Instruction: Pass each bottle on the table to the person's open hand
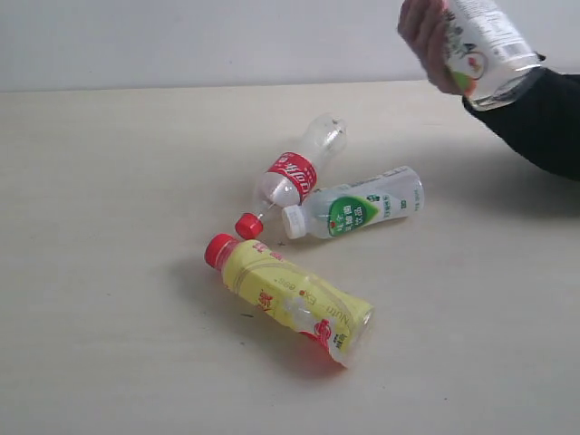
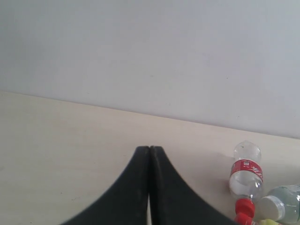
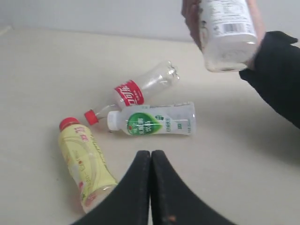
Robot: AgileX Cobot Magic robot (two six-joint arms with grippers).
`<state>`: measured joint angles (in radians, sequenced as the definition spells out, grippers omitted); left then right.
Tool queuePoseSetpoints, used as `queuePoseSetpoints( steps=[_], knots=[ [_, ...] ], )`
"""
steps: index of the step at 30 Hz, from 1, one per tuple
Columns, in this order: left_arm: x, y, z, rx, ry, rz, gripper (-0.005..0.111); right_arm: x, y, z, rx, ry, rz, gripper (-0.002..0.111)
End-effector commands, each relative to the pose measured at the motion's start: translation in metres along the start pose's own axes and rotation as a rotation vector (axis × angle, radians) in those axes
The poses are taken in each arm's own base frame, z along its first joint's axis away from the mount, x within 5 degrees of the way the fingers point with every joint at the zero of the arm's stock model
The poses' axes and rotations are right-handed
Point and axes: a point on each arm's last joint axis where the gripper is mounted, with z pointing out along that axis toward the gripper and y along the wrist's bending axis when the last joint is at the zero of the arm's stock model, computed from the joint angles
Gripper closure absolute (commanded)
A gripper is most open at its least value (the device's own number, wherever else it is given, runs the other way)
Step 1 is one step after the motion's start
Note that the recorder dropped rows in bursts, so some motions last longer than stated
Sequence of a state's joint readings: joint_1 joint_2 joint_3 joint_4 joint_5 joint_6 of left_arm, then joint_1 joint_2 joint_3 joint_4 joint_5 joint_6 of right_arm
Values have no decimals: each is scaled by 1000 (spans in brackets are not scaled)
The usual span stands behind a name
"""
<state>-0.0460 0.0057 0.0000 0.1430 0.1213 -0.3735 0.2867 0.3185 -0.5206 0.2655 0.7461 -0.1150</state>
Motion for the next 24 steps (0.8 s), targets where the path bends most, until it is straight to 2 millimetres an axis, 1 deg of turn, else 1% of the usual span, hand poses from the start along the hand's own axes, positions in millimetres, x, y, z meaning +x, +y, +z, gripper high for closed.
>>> queuePoseSetpoints(
  steps=[1, 3, 4, 24],
  knots=[
    [-1, -1, 0, 8, -15, 4, 107, 21, 6, -32, -32, -140, -43, 108],
    [-1, -1, 0, 8, -15, 4, 107, 29, 6, -41, -27, -199, -62, 108],
    [-1, -1, 0, 8, -15, 4, 107, 30, 6, -43, -27, -230, -58, 108],
    [-1, -1, 0, 8, -15, 4, 107, 31, 5, -41, -24, -242, -53, 108]
  ],
)
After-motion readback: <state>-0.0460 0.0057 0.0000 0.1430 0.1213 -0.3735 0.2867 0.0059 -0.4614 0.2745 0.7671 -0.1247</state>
